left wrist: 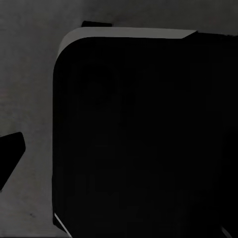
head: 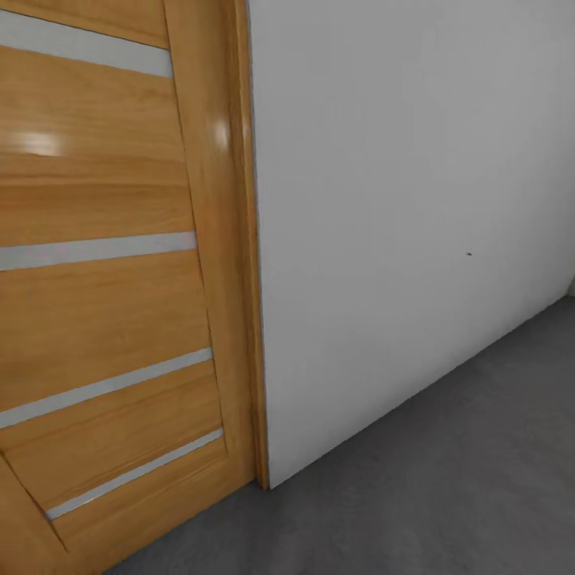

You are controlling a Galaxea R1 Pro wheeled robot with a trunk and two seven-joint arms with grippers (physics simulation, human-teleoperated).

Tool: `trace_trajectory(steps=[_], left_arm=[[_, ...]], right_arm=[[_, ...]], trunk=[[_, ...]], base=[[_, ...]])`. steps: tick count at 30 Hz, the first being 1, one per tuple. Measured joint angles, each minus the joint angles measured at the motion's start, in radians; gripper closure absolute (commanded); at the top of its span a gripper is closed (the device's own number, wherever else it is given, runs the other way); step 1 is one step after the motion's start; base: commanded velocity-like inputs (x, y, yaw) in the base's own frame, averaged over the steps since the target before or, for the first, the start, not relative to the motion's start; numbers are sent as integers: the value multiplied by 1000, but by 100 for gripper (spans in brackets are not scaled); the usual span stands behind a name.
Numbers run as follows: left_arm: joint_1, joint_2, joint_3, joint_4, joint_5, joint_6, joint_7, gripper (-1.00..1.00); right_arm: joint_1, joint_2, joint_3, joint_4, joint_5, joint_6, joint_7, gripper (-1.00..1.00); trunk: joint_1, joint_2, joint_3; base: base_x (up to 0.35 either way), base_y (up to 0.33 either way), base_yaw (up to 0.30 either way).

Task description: Move the two storage containers from the living room to the garage. In the garage, place one container on the floor and stack the other container on top of it (either order is fine).

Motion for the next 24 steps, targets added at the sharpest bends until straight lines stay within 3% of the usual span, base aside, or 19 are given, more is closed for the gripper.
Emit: trace_trajectory(steps=[24], left_arm=[[0,0,1,0,1,0,0,-100]], right_arm=[[0,0,1,0,4,-2,0,-100]], trunk=[[0,0,0]], base=[[0,0,283]])
